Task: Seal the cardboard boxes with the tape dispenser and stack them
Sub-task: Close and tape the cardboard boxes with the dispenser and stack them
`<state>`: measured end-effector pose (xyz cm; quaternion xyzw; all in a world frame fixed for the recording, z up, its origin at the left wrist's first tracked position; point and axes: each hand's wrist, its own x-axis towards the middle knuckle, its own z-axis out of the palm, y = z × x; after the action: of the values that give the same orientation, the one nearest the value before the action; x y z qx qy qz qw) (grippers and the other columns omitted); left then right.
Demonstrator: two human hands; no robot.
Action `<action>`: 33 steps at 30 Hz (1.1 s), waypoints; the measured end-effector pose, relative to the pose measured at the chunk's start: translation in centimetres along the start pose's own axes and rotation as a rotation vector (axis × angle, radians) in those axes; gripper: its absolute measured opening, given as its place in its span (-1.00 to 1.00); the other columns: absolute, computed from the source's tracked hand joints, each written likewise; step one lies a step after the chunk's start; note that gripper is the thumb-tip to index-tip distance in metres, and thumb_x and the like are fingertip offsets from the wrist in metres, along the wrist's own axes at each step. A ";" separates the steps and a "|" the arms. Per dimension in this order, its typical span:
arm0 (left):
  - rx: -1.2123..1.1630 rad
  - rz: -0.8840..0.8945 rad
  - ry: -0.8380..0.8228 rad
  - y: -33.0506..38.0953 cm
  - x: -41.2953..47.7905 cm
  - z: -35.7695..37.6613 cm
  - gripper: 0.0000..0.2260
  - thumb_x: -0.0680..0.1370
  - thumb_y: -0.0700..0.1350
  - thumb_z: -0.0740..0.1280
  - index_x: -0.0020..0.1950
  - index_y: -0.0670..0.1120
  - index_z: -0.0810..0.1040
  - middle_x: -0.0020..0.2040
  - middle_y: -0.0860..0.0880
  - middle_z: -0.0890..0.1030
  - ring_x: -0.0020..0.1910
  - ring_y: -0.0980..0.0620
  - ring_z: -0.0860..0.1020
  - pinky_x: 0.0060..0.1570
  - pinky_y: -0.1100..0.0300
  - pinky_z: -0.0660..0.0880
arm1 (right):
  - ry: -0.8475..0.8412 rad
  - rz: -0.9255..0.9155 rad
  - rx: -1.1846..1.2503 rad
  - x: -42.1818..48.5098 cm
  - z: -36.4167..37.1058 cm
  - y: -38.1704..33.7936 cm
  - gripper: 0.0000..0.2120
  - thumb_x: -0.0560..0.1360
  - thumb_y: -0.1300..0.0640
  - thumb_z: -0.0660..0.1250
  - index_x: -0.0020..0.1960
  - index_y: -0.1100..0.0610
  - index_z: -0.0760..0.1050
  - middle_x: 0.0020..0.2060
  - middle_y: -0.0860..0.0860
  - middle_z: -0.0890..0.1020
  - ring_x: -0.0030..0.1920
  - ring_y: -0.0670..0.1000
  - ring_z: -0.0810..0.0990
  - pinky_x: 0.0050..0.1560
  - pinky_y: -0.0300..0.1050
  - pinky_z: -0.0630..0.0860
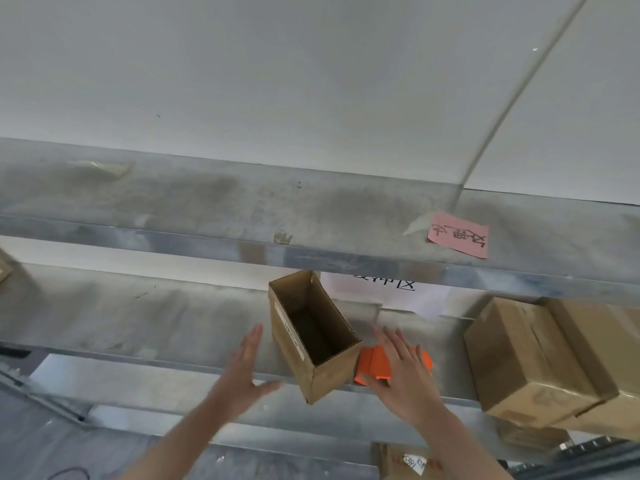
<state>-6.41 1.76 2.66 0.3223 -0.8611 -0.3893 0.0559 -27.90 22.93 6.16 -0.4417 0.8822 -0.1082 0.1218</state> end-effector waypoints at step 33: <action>-0.287 -0.029 0.293 -0.1 -0.1 -2.8 -0.11 0.27 0.37 0.42 0.49 0.17 0.11 0.36 0.12 0.38 0.29 -0.01 0.43 0.23 -0.12 0.48 | -0.116 0.013 0.436 1.5 2.2 -4.4 -0.20 0.61 0.02 0.21 0.46 -0.38 -0.36 0.50 -0.04 0.27 0.38 0.07 0.43 0.35 -0.01 0.38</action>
<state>-5.33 -0.02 4.48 0.3766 -0.7745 -0.4579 0.2203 -24.69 18.96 5.18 -0.4048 0.8323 -0.2699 0.2656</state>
